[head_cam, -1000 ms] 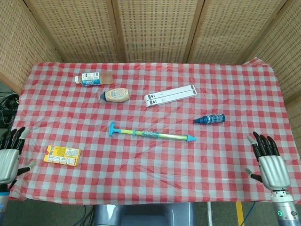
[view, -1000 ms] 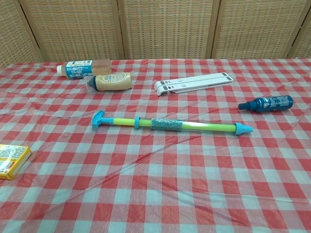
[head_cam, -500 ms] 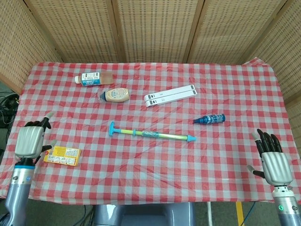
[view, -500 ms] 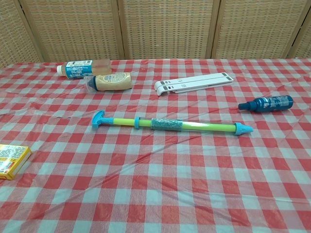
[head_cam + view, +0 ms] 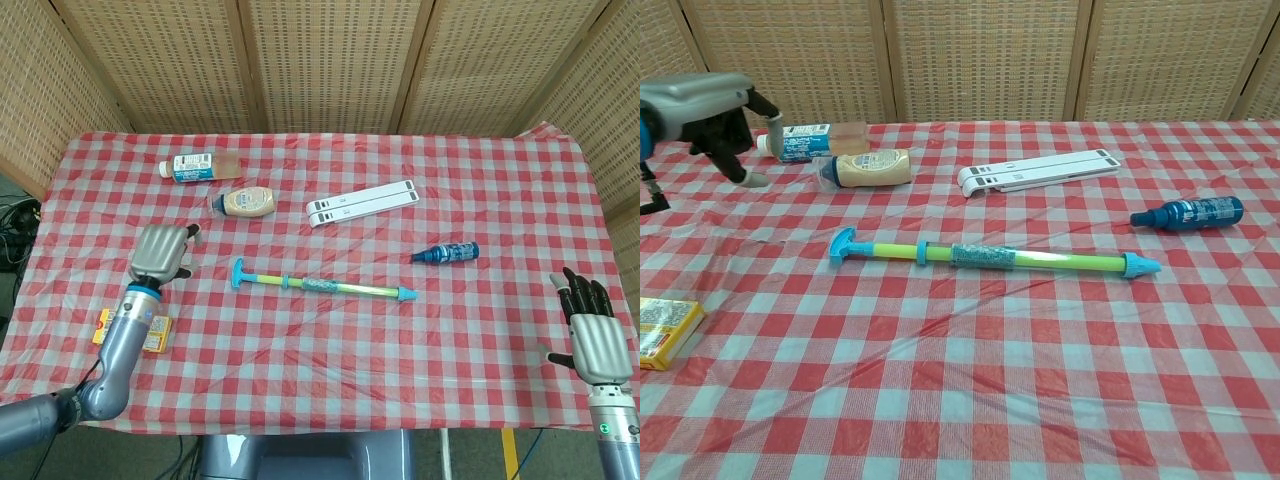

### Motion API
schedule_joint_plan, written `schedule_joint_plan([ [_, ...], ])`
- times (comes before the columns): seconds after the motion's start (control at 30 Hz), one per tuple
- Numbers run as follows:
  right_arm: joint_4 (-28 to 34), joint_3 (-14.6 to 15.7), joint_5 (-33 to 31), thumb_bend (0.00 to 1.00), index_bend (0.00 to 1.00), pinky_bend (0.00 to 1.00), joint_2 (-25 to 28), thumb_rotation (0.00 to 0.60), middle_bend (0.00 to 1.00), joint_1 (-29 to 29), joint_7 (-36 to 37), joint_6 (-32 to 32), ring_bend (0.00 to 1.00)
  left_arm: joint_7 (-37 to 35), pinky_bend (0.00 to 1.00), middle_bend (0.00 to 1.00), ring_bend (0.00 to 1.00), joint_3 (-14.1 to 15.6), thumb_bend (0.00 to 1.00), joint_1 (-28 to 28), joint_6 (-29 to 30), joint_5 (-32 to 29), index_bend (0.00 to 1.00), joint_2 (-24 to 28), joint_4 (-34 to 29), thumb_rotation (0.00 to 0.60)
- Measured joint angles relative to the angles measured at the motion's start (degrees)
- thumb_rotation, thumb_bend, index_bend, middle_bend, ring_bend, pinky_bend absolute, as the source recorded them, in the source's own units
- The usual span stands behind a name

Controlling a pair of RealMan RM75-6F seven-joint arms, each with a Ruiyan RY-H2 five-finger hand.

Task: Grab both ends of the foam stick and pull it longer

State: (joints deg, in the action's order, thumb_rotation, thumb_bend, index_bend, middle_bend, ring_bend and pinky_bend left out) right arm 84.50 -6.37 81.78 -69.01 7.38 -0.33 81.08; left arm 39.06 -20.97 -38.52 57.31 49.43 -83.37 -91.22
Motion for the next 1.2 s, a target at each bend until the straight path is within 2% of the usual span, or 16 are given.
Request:
schedule_joint_plan([
  [0.23,-1.1,-0.1,-0.8,0.09,0.04,0.00,-0.2,0.600,0.00,0.3,1.7,-1.2,0.00,8.5,0.74,0.93,0.85,0.0,0.29,-11.1,-4.2,-13.3,0.45,-6.7,6.6,0.600],
  [0.33,-1.6,-0.1,-0.7,0.09,0.04,0.00,-0.3,0.600,0.00,0.5,2.5,-1.4,0.00,10.1,0.74,0.93,0.85,0.8,0.32,-14.0,-5.2,-17.0,0.44,-9.1,8.6,0.600],
  [0.63,-2.0,0.3,-0.1,0.09,0.05,0.00,-0.3,0.600,0.00,0.6,4.2,-1.7,0.00,13.5,0.74,0.93,0.85,3.5,0.32,-20.4,-6.7,-27.0,0.40,-12.9,12.1,0.600],
  [0.8,-1.9,0.3,0.1,0.09,0.05,0.00,-0.2,0.600,0.00,0.5,4.7,-1.3,0.00,13.7,0.74,0.93,0.85,4.7,0.32,-22.5,-6.5,-29.5,0.40,-14.5,13.8,0.600],
  [1.2,-2.0,0.3,0.1,0.09,0.05,0.00,-0.2,0.600,0.00,0.5,5.4,-1.2,0.00,13.1,0.74,0.93,0.85,7.7,0.33,-23.9,-5.9,-30.6,0.42,-15.8,15.7,0.600],
])
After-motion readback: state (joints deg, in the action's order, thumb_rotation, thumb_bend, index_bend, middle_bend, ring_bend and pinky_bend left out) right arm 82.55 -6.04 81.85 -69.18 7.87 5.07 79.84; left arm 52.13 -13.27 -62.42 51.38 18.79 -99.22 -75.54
